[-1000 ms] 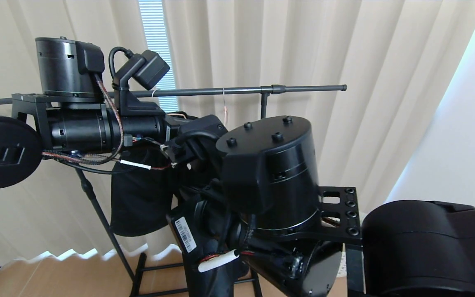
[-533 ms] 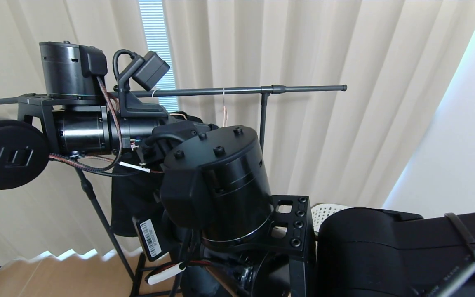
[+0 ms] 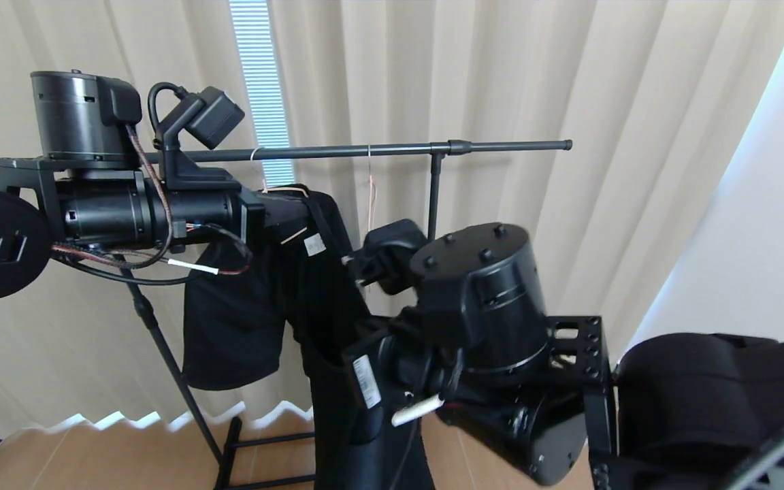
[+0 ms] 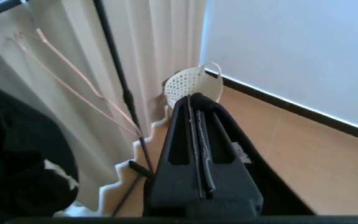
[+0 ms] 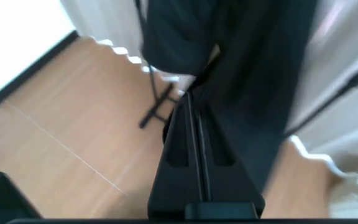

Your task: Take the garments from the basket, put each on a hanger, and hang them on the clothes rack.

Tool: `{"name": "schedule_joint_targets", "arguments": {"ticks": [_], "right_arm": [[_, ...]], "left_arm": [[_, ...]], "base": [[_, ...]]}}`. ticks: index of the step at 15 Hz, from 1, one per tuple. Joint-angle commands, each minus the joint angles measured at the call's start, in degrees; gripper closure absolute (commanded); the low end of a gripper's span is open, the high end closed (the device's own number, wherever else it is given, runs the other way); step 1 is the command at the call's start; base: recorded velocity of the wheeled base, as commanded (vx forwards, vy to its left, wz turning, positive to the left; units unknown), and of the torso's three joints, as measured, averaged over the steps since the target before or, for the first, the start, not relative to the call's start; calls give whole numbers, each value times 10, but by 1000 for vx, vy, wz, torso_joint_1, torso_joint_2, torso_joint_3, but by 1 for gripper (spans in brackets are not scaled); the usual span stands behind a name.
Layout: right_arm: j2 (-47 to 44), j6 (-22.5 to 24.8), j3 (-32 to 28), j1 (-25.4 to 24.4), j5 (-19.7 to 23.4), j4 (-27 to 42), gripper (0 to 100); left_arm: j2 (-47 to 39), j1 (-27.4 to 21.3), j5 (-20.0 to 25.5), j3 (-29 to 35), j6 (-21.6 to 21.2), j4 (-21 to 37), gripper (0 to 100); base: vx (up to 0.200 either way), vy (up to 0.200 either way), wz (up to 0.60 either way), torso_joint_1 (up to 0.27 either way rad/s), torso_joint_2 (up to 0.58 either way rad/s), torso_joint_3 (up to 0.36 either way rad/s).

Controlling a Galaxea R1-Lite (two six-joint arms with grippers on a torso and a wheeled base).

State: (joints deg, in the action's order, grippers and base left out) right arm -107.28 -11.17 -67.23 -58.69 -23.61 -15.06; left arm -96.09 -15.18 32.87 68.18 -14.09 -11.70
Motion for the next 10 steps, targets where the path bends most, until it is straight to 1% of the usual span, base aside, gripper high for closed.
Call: {"name": "schedule_joint_targets", "arguments": {"ticks": [1, 2, 3, 4, 6, 7, 8, 10], "right_arm": [[10, 23, -8, 77, 2, -3, 100], [-10, 25, -26, 100, 3, -3, 100], [-22, 26, -41, 111, 3, -4, 100], [-42, 26, -76, 120, 6, -5, 100], [-67, 26, -115, 121, 6, -4, 100], [-87, 26, -147, 121, 6, -3, 100], [-109, 27, -183, 123, 6, -1, 100], [-133, 34, -218, 124, 6, -4, 100]], "left_arm": [[20, 11, -19, -17, -44, 24, 100], [28, 9, -59, -25, -65, 40, 100], [31, 2, -105, -35, -77, 50, 100], [30, -16, -165, -49, -83, 63, 100], [31, -31, -185, -63, -81, 88, 100], [38, -47, -197, -66, -72, 117, 100], [47, -66, -200, -63, -36, 154, 100], [47, -95, -215, -56, 13, 183, 100]], "base": [[0, 0, 0, 0, 0, 0], [0, 0, 0, 0, 0, 0], [0, 0, 0, 0, 0, 0], [0, 0, 0, 0, 0, 0], [0, 0, 0, 0, 0, 0], [0, 0, 0, 0, 0, 0], [0, 0, 0, 0, 0, 0], [0, 0, 0, 0, 0, 0]]}}
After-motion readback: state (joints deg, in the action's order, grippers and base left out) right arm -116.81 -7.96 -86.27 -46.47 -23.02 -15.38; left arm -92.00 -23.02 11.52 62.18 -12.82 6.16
